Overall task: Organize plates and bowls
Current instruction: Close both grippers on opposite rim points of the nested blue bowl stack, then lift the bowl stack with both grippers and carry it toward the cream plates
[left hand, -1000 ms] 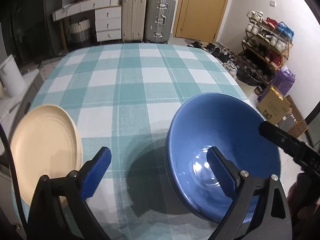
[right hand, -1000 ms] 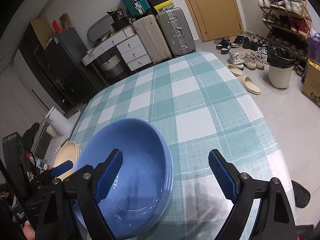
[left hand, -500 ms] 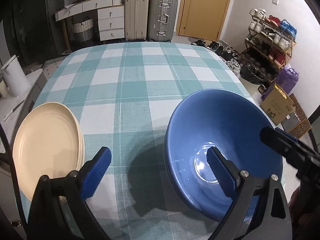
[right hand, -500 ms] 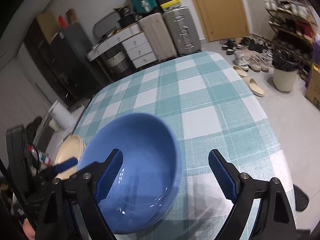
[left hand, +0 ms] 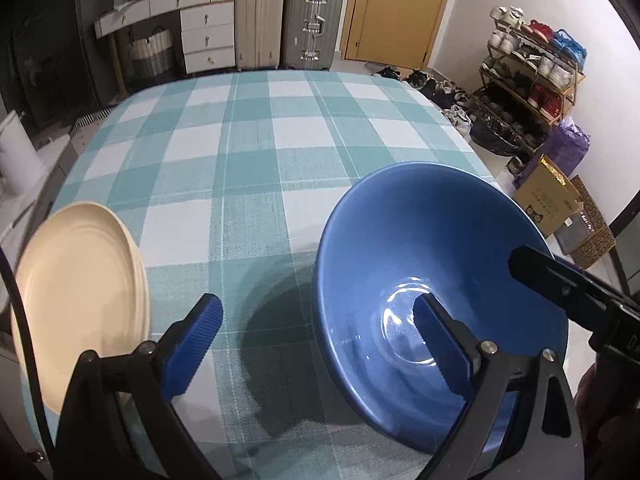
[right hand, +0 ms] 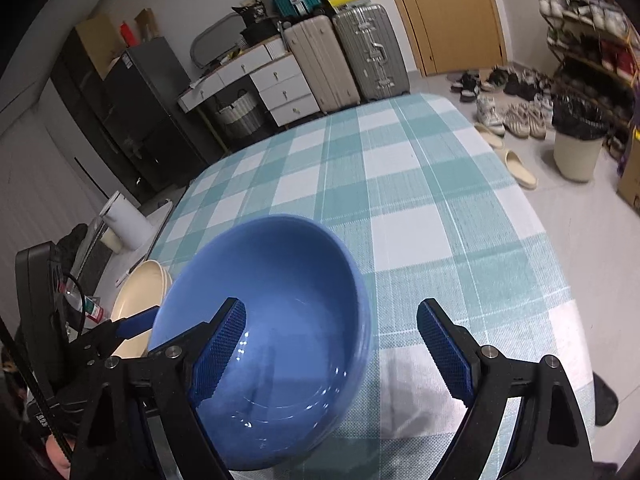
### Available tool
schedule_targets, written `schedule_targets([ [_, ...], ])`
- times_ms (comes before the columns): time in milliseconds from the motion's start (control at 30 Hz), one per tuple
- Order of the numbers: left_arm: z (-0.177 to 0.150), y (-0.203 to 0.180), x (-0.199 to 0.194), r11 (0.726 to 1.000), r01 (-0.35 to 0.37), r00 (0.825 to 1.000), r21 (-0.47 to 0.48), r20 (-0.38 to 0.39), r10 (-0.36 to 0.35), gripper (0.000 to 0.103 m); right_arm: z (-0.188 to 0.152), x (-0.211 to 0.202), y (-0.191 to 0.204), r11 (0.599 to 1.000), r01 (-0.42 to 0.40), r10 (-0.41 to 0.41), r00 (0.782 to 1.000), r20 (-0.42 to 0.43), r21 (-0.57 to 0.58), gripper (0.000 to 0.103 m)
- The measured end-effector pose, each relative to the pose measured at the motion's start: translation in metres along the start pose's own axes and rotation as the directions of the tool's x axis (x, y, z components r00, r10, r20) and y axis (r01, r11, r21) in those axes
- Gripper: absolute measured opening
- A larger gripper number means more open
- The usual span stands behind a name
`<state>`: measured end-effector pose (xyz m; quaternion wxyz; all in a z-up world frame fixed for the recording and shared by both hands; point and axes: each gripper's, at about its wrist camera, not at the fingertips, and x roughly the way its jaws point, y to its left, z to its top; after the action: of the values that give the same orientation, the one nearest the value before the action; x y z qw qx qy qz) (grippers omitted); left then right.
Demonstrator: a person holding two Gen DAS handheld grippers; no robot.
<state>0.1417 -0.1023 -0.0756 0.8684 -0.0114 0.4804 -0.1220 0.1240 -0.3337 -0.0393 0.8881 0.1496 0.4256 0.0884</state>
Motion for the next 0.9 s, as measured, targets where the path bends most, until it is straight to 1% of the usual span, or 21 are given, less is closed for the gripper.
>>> schedule_targets([
  [67, 0.001, 0.001, 0.005, 1.000, 0.017, 0.999, -0.003, -0.027, -0.018, 0.097, 0.001, 0.005, -0.004, 1.000, -0.009, 0.010, 1.000, -0.017, 0.021, 0.089],
  [133, 0.002, 0.001, 0.009, 1.000, 0.019, 0.999, -0.008, -0.041, -0.019, 0.097, 0.001, 0.011, -0.008, 0.999, -0.018, 0.020, 0.999, -0.044, 0.044, 0.089],
  [200, 0.004, 0.001, 0.012, 1.000, 0.026, 0.998, -0.004, -0.051, -0.026, 0.097, 0.002, 0.018, -0.010, 0.999, -0.008, 0.011, 0.998, -0.069, 0.049, 0.089],
  [267, 0.005, 0.000, 0.017, 0.999, 0.043, 0.996, -0.002, -0.080, -0.043, 0.097, 0.002, 0.025, -0.011, 0.999, 0.018, -0.013, 0.995, -0.100, 0.044, 0.089],
  [300, 0.005, -0.001, 0.019, 0.999, 0.043, 0.995, 0.002, -0.089, -0.043, 0.097, 0.002, 0.029, -0.011, 0.999, 0.017, -0.012, 0.993, -0.118, 0.042, 0.089],
  [367, 0.006, -0.005, 0.022, 0.999, 0.022, 0.995, 0.027, -0.093, -0.020, 0.097, 0.001, 0.034, -0.011, 0.999, 0.012, -0.006, 0.990, -0.140, 0.043, 0.089],
  [400, 0.006, -0.006, 0.025, 0.999, 0.027, 0.994, 0.032, -0.104, -0.023, 0.097, 0.001, 0.037, -0.012, 0.999, 0.013, -0.006, 0.988, -0.152, 0.046, 0.089],
  [433, 0.006, -0.006, 0.027, 0.999, 0.042, 0.992, 0.030, -0.117, -0.038, 0.097, 0.000, 0.039, -0.012, 0.999, 0.005, 0.004, 0.987, -0.164, 0.053, 0.089],
  [533, 0.007, 0.001, 0.036, 0.996, 0.091, 0.984, -0.016, -0.152, -0.093, 0.095, -0.002, 0.047, -0.016, 0.995, -0.030, 0.049, 0.979, -0.200, 0.096, 0.089],
  [567, 0.007, 0.003, 0.037, 0.994, 0.104, 0.982, -0.028, -0.157, -0.107, 0.093, -0.003, 0.049, -0.017, 0.994, -0.032, 0.054, 0.976, -0.210, 0.106, 0.087],
  [600, 0.007, 0.004, 0.038, 0.992, 0.120, 0.979, -0.037, -0.163, -0.124, 0.086, -0.004, 0.052, -0.017, 0.994, -0.032, 0.056, 0.974, -0.221, 0.109, 0.081],
  [633, 0.007, 0.004, 0.038, 0.991, 0.129, 0.977, -0.038, -0.168, -0.134, 0.081, -0.004, 0.054, -0.016, 0.994, -0.029, 0.054, 0.971, -0.233, 0.108, 0.077],
  [667, 0.007, 0.003, 0.039, 0.989, 0.140, 0.973, -0.038, -0.178, -0.144, 0.071, -0.005, 0.056, -0.016, 0.994, -0.029, 0.055, 0.968, -0.246, 0.108, 0.071],
  [700, 0.006, 0.002, 0.041, 0.988, 0.149, 0.969, -0.035, -0.193, -0.153, 0.058, -0.006, 0.059, -0.015, 0.993, -0.034, 0.062, 0.964, -0.260, 0.109, 0.064],
  [733, 0.006, 0.001, 0.042, 0.987, 0.157, 0.966, -0.034, -0.203, -0.160, 0.051, -0.007, 0.063, -0.013, 0.992, -0.050, 0.081, 0.956, -0.281, 0.115, 0.060],
  [767, 0.004, -0.001, 0.044, 0.985, 0.172, 0.959, -0.032, -0.223, -0.175, 0.038, -0.009, 0.066, -0.012, 0.991, -0.060, 0.093, 0.951, -0.295, 0.119, 0.051],
  [800, 0.003, -0.003, 0.045, 0.982, 0.187, 0.953, -0.033, -0.237, -0.189, 0.034, -0.010, 0.068, -0.009, 0.991, -0.059, 0.094, 0.947, -0.306, 0.120, 0.050],
  [833, 0.001, -0.004, 0.046, 0.980, 0.197, 0.948, -0.035, -0.250, -0.200, 0.033, -0.010, 0.069, -0.008, 0.992, -0.048, 0.081, 0.949, -0.304, 0.114, 0.048],
  [900, 0.000, -0.006, 0.044, 0.982, 0.189, 0.951, -0.028, -0.245, -0.190, 0.033, -0.010, 0.070, -0.006, 0.995, -0.021, 0.051, 0.951, -0.304, 0.102, 0.040],
])
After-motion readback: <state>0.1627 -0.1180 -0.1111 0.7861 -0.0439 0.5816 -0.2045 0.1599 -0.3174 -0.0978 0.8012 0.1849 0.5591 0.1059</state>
